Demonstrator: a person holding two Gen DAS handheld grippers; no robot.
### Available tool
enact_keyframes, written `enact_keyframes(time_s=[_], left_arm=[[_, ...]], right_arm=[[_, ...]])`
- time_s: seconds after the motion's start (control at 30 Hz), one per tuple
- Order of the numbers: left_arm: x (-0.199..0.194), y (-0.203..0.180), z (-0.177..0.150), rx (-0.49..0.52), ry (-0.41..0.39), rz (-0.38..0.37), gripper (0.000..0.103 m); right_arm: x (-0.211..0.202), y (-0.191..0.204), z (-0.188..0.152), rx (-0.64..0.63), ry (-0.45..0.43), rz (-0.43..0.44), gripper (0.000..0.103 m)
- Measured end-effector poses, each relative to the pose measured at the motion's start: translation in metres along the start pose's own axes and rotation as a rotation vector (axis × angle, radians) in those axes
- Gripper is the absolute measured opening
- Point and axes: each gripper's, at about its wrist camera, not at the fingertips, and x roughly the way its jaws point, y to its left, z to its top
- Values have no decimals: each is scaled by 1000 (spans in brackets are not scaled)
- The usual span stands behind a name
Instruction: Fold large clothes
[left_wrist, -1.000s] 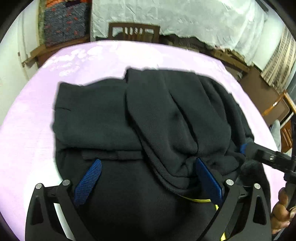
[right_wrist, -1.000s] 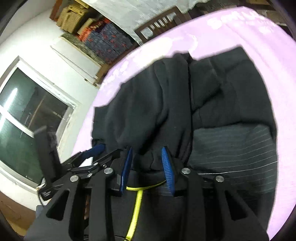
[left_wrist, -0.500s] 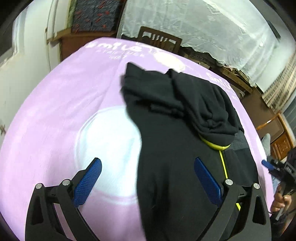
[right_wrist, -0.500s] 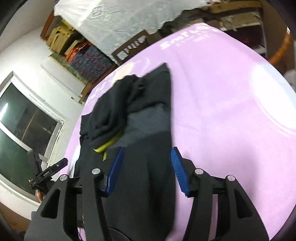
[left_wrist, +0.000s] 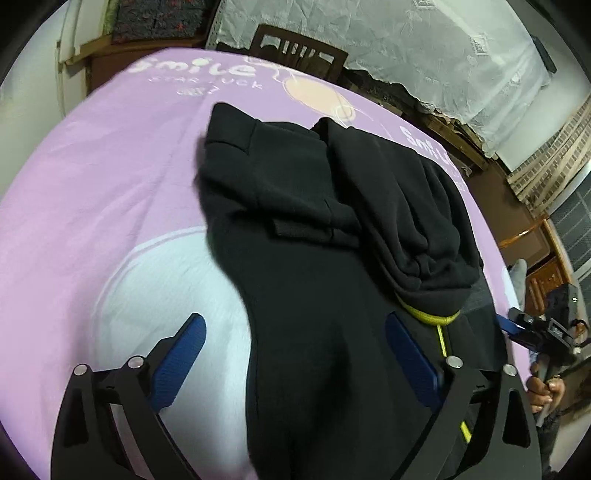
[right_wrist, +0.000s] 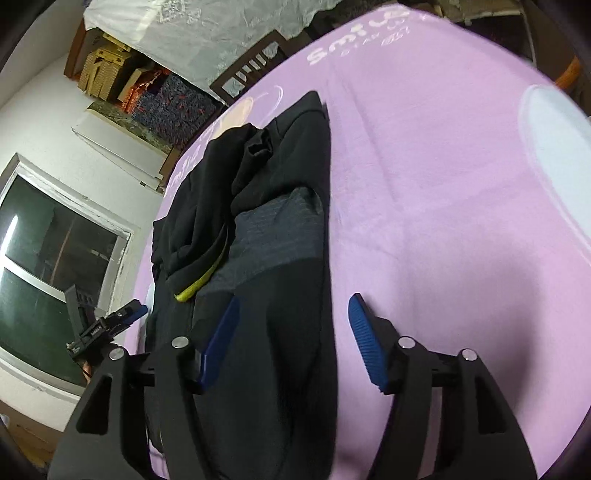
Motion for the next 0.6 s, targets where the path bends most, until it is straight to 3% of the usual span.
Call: enact_keyframes(time_s=[0.33, 0.6], left_arm=[[15, -4, 17, 36, -9, -87, 95], [-10, -14, -27, 20, 42, -146, 95]], right_arm=[[32, 5, 34, 53, 1, 101, 70], [12, 13, -7, 8, 55, 98, 70]])
